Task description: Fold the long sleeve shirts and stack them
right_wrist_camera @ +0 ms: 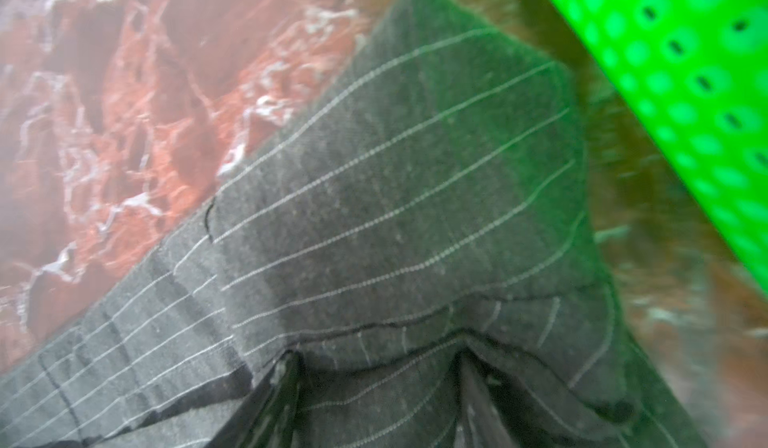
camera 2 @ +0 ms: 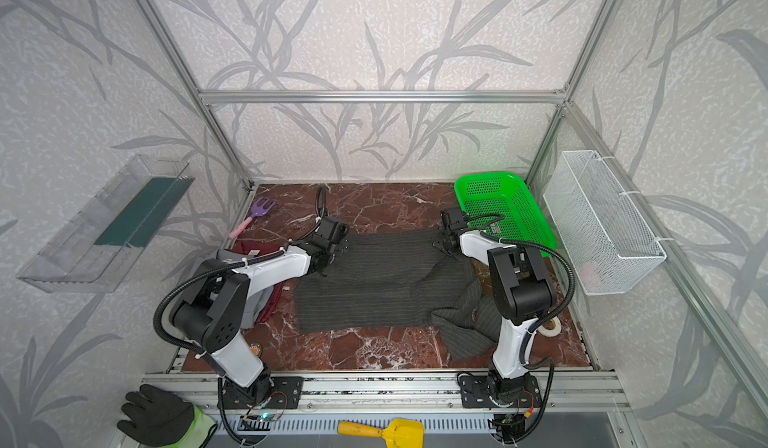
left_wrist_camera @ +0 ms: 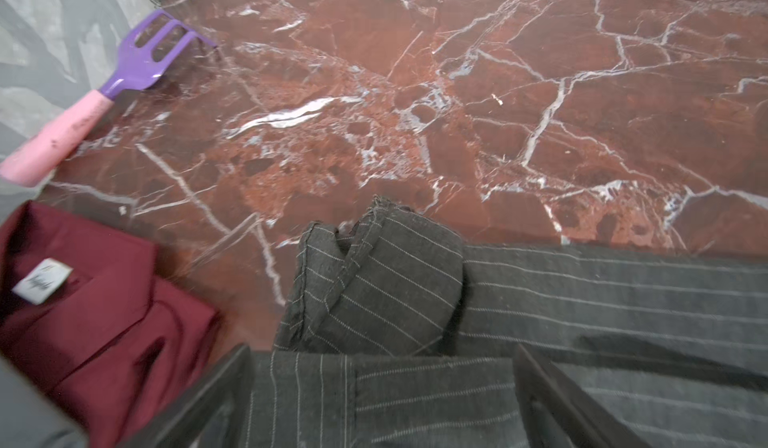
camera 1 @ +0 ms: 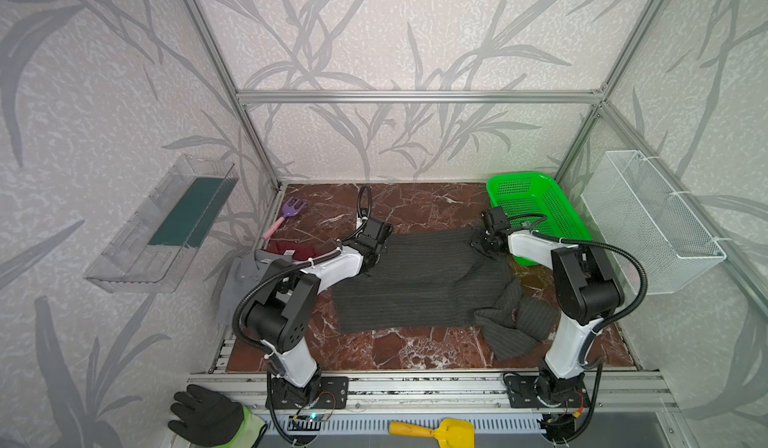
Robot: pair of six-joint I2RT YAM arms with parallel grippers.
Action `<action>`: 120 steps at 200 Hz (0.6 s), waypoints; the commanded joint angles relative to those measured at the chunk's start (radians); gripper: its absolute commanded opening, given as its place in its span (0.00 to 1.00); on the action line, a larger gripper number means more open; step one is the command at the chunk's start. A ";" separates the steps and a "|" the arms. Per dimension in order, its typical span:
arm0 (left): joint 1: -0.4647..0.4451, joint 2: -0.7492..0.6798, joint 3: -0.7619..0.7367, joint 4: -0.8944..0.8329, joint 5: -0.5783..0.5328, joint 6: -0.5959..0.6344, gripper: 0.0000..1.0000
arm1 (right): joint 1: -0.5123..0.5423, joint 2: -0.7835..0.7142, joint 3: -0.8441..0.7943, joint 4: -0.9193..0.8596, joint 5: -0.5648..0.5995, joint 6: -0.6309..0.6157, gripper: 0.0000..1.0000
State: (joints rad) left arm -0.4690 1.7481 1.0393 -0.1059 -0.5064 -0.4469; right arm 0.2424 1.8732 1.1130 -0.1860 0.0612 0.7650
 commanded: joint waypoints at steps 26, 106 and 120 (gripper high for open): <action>0.004 0.115 0.115 -0.069 -0.022 -0.067 0.97 | 0.006 0.021 -0.005 -0.079 0.006 0.004 0.61; 0.046 0.326 0.305 -0.217 -0.044 -0.068 0.99 | 0.126 0.120 0.137 -0.147 0.132 0.068 0.64; 0.060 0.356 0.340 -0.220 -0.036 -0.060 0.99 | 0.129 0.139 0.169 -0.184 0.150 0.084 0.65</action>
State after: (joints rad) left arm -0.4404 2.0609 1.3190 -0.2638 -0.5289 -0.4946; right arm 0.3622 1.9652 1.2453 -0.2626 0.1780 0.7944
